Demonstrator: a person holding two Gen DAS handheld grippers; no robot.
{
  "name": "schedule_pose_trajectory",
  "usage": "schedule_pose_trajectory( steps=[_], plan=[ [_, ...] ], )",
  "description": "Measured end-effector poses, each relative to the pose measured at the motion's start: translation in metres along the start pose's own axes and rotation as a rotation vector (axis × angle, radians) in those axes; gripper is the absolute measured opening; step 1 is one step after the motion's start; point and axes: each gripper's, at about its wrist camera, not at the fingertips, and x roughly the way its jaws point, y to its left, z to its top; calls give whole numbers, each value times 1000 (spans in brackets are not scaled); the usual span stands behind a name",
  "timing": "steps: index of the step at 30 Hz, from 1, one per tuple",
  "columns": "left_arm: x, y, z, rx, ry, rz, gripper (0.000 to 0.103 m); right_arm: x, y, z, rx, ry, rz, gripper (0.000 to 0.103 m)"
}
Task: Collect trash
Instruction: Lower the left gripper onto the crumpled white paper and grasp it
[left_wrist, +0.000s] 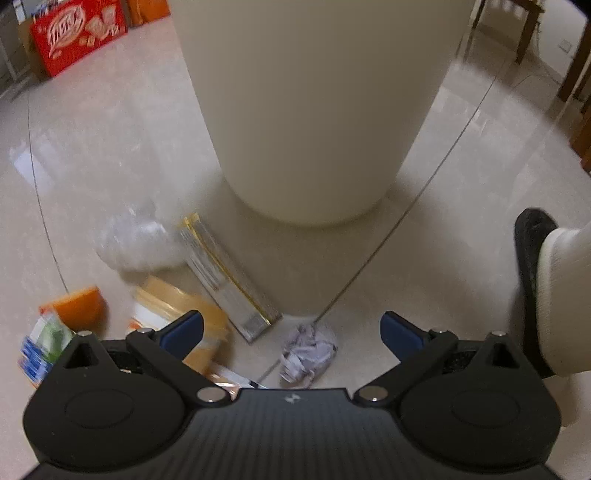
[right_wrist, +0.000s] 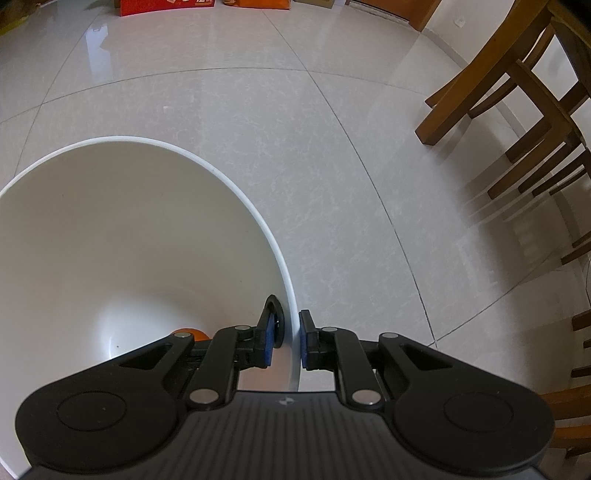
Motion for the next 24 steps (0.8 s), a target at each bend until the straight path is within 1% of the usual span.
schedule_pose_trajectory(
  steps=[2,3,4,7,10,14,19,20,22,24],
  plan=[
    [13,-4,-4,1,10,7,96,0,0,0,0,0,0,16],
    [19,-6,-8,5,16,13,93,0,0,0,-2,-1,-2,17],
    [25,-7,-11,6,26,18,86,0,1,-1,-3,-1,-2,17],
    [41,-6,-17,-15,58,9,74,-1,2,-1,-6,-1,-4,17],
    [49,-8,-27,-40,65,14,66,-1,2,-1,-4,-1,-3,17],
    [54,-7,-27,-81,66,-7,64,-2,3,-2,-12,-4,-6,17],
    [64,-8,-26,-77,85,-13,50,-1,2,-4,-11,-4,-6,17],
    [65,-8,-25,-83,87,-15,49,-1,3,-4,-12,-4,-6,17],
    [66,-6,-26,-97,90,-16,44,-1,3,-4,-13,-4,-6,17],
    [65,-5,-27,-102,92,-22,42,-2,3,-4,-15,-5,-7,17]
  ],
)
